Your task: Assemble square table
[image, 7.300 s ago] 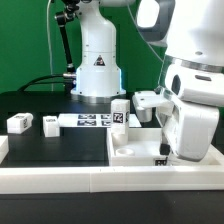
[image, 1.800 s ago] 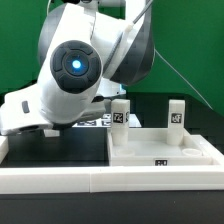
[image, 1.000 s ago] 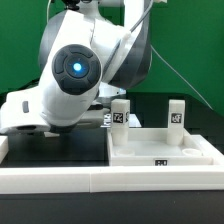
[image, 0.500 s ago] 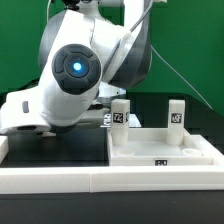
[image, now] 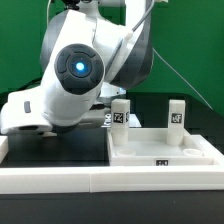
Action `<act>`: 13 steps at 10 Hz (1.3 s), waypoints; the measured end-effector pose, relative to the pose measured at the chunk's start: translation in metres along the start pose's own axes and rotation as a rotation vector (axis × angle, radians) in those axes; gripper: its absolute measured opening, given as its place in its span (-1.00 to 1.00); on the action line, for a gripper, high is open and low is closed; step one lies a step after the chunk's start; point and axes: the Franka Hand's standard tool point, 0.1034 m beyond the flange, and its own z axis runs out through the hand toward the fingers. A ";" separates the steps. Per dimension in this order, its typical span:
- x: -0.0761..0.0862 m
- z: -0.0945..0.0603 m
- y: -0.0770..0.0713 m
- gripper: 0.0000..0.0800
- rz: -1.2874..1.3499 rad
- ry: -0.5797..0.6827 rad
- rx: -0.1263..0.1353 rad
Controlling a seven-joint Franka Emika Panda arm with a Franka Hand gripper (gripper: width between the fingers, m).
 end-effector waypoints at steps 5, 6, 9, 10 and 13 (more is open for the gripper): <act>-0.026 -0.048 0.000 -0.27 -0.032 0.028 0.016; -0.031 -0.059 0.001 -0.27 -0.034 0.035 0.017; -0.030 -0.061 0.002 -0.27 -0.034 0.041 0.015; -0.030 -0.062 0.001 -0.27 -0.034 0.039 0.015; -0.036 -0.090 0.001 -0.27 -0.032 0.081 0.005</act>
Offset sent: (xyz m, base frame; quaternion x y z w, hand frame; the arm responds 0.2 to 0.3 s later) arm 0.0189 0.0130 0.0485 0.0252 0.0061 -0.0267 0.9993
